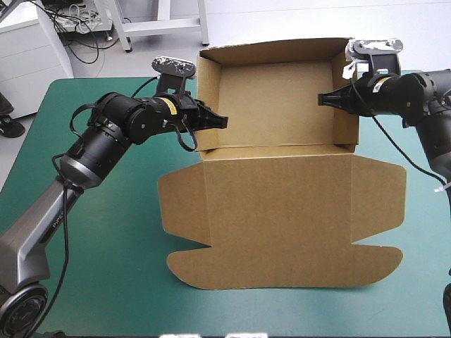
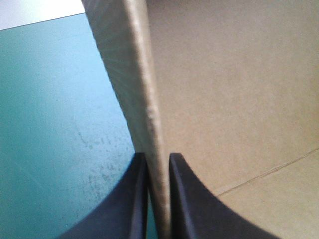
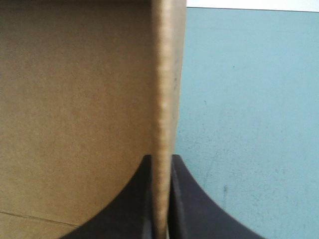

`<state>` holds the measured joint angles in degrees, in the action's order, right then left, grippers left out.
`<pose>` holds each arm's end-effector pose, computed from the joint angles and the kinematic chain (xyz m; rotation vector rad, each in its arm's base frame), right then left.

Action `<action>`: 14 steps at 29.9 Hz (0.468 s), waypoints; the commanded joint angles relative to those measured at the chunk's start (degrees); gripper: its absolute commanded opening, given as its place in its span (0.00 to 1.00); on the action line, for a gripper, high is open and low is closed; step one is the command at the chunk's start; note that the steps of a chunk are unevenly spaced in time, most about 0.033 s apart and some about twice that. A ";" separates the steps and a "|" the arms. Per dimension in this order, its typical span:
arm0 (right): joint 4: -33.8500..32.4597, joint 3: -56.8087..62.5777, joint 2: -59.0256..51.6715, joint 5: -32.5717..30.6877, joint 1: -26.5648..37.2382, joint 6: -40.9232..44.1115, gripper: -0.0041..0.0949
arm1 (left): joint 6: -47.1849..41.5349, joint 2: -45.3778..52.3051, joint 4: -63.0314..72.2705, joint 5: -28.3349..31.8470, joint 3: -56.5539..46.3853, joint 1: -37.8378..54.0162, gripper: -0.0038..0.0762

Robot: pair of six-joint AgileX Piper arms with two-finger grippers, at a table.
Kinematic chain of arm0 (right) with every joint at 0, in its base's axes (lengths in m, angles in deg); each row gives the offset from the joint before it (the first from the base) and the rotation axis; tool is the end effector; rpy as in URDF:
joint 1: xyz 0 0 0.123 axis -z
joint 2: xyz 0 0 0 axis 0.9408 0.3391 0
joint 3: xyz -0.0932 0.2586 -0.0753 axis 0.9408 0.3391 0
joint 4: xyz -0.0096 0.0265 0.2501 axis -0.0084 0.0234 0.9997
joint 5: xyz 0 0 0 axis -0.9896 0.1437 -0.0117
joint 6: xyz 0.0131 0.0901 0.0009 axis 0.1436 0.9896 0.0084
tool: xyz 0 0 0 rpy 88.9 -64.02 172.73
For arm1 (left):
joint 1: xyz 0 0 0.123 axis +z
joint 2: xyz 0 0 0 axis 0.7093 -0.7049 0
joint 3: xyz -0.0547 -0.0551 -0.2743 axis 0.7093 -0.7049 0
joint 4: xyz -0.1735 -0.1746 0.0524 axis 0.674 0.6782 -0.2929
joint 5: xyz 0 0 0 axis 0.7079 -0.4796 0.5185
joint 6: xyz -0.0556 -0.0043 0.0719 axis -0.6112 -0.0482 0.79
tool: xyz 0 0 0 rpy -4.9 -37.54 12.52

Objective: Fold the box

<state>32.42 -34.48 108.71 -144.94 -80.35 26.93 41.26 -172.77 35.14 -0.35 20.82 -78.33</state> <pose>0.3140 0.0622 0.4448 -0.1556 2.2596 0.2031 0.2975 -0.1976 0.4199 0.4361 2.2096 -0.4613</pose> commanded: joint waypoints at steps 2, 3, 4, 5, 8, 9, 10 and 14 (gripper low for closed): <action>3.15 -1.61 -1.09 3.22 -0.30 -0.93 0.04 | 1.79 2.17 3.96 4.06 2.15 -0.96 0.01; 3.15 -1.61 -0.94 2.55 -0.30 -1.04 0.04 | 1.47 2.03 3.69 4.06 2.15 -0.96 0.01; 2.84 -1.61 -0.50 1.67 -0.30 -1.04 0.04 | 1.33 1.90 3.63 4.06 2.15 -0.96 0.01; 2.73 -1.61 0.06 0.89 -0.30 -1.04 0.04 | 1.33 1.64 3.35 3.83 2.15 -0.96 0.01; 2.85 -1.61 1.32 -0.96 -0.30 -1.04 0.04 | 0.91 0.29 2.43 1.97 2.15 -0.96 0.01; 2.85 -1.61 1.89 -1.59 -0.30 -1.04 0.04 | 0.91 -0.28 2.34 0.91 2.15 -0.96 0.01; 2.85 -1.61 2.45 -2.36 -0.30 -1.04 0.04 | 0.91 -1.12 2.05 -0.34 2.15 -0.96 0.01; 2.75 -1.61 5.04 -6.14 -0.30 -1.04 0.04 | 0.12 -3.99 0.47 -3.65 2.15 -0.85 0.01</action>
<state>32.25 -34.48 114.16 -151.71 -80.35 27.33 38.97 -177.72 34.16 -5.52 20.85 -78.33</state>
